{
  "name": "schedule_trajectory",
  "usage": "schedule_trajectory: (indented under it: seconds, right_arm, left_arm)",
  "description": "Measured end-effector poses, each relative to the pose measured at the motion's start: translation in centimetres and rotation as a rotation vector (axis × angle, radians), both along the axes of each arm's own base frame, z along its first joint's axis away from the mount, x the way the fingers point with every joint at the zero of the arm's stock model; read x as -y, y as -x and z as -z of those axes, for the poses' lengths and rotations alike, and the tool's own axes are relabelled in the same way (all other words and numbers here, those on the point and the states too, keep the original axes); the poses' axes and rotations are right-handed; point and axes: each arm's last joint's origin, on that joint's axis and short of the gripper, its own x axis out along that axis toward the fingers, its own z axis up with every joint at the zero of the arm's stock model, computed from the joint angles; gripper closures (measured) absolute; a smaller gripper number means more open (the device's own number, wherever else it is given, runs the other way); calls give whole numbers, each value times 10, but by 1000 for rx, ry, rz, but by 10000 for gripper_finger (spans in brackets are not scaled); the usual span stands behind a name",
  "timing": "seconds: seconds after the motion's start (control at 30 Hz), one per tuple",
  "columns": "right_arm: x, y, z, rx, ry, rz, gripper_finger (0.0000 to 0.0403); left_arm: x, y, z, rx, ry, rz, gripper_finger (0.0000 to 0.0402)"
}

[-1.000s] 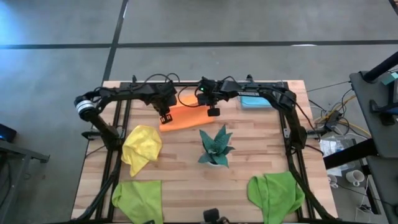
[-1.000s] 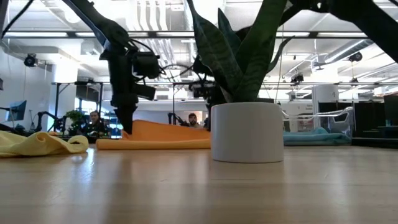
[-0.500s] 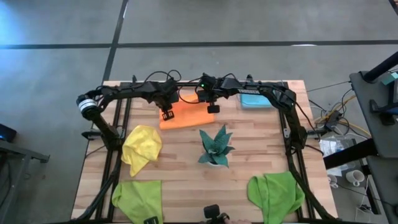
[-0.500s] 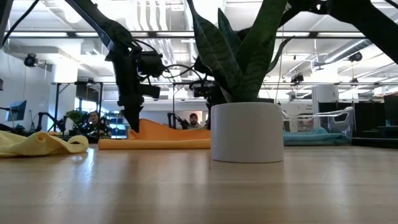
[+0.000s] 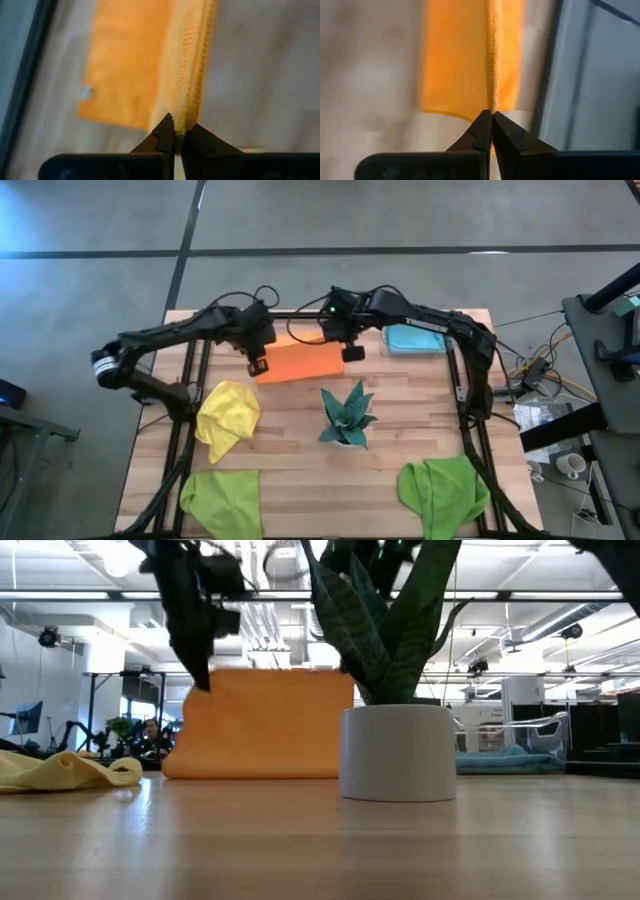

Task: Fold microfiber towels
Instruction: Fold the orange microfiber cloth

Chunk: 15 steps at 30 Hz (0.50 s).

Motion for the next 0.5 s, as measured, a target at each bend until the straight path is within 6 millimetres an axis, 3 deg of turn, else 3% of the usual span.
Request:
schedule_trajectory:
  seconds: [0.2,0.4,0.5]
  right_arm:
    - [-50,6,-24,45,-186,-68,394]
    - [-87,0,-9,-11,-187,-125,394]
    - [-93,0,-2,-48,-104,-103,394]
  left_arm:
    - [49,0,-7,99,171,150,402]
    - [92,-10,-1,68,209,249,402]
    - [95,-12,0,43,115,197,402]
